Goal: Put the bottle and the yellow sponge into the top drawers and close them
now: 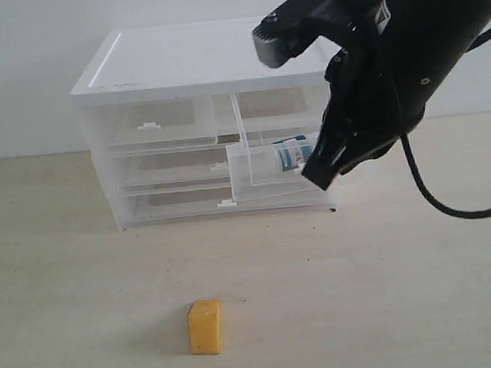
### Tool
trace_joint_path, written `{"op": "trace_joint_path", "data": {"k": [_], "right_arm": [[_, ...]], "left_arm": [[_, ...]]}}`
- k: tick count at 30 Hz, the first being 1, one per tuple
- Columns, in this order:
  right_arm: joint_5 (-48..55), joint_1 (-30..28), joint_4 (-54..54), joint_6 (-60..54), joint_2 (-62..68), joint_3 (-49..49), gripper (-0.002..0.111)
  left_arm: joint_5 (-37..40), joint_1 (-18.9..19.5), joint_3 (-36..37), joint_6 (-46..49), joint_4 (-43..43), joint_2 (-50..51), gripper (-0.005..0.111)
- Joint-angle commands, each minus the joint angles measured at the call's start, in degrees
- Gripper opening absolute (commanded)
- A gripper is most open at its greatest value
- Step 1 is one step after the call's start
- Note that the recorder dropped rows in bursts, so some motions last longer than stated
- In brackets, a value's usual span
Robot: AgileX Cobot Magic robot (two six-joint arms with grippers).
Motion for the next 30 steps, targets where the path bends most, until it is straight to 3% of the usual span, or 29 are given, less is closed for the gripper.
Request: {"op": "trace_joint_path", "data": {"k": [1, 8, 13, 15, 20, 30], "right_arm": [[1.25, 0.15, 3.69, -24.46, -0.66, -0.17, 0.0], [-3.33, -0.86, 0.81, -32.34, -0.66, -0.4, 0.001], [-1.74, -6.7, 7.38, -35.99, 1.42, -5.77, 0.025], [2.22, -9.75, 13.01, -41.36, 3.01, -7.77, 0.029], [4.54, -12.03, 19.84, -53.25, 6.37, -9.02, 0.029], [2.63, -12.03, 24.55, -54.13, 13.02, -13.31, 0.029]], "left_arm": [[-0.16, 0.2, 0.23, 0.18, -0.23, -0.22, 0.004], [-0.16, 0.2, 0.23, 0.18, -0.23, -0.22, 0.004], [-0.16, 0.2, 0.23, 0.18, -0.23, -0.22, 0.004], [-0.16, 0.2, 0.23, 0.18, -0.23, -0.22, 0.004], [-0.16, 0.2, 0.23, 0.18, -0.23, -0.22, 0.004], [-0.16, 0.2, 0.23, 0.18, -0.23, -0.22, 0.004]]}}
